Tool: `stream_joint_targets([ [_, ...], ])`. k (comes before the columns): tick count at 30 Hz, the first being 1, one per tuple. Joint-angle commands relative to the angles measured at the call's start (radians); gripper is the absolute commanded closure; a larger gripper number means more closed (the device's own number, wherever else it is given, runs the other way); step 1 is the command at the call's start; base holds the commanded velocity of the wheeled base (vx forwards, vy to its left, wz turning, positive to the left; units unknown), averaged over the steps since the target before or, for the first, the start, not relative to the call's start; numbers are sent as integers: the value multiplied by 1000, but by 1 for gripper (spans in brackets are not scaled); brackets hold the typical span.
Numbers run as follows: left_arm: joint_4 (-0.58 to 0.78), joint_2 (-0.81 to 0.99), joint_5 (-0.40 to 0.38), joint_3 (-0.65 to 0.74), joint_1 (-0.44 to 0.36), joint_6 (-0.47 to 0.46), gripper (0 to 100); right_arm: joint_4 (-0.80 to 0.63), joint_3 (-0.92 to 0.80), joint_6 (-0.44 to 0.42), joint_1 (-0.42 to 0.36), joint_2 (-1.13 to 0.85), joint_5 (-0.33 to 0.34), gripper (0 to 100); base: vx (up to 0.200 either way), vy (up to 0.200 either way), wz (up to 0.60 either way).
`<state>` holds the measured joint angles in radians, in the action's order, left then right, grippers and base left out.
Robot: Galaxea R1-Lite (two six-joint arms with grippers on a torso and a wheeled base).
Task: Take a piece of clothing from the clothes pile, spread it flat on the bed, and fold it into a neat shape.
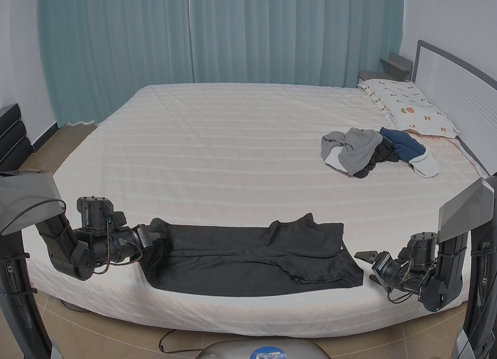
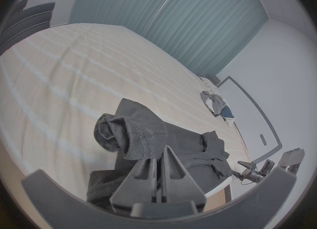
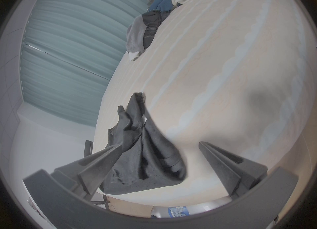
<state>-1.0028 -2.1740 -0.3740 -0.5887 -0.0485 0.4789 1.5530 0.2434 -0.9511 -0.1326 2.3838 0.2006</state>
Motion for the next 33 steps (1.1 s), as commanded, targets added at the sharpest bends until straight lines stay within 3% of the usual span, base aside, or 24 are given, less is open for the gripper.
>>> stream_joint_targets([
  [1,3,39,14,4,-28,0,100,10,0,0,-1,2,0,0,0,-200,0],
  [10,15,42,138,-34,-143,-5,100,10,0,2,-1,2,0,0,0,-200,0],
  [26,263,30,294,-229,-312,-5,100,10,-3,28,-1,8,2,0,0,-200,0],
  [33,279,-24,369,-283,-370,-5,100,10,-6,40,-1,14,0,0,0,-143,0],
])
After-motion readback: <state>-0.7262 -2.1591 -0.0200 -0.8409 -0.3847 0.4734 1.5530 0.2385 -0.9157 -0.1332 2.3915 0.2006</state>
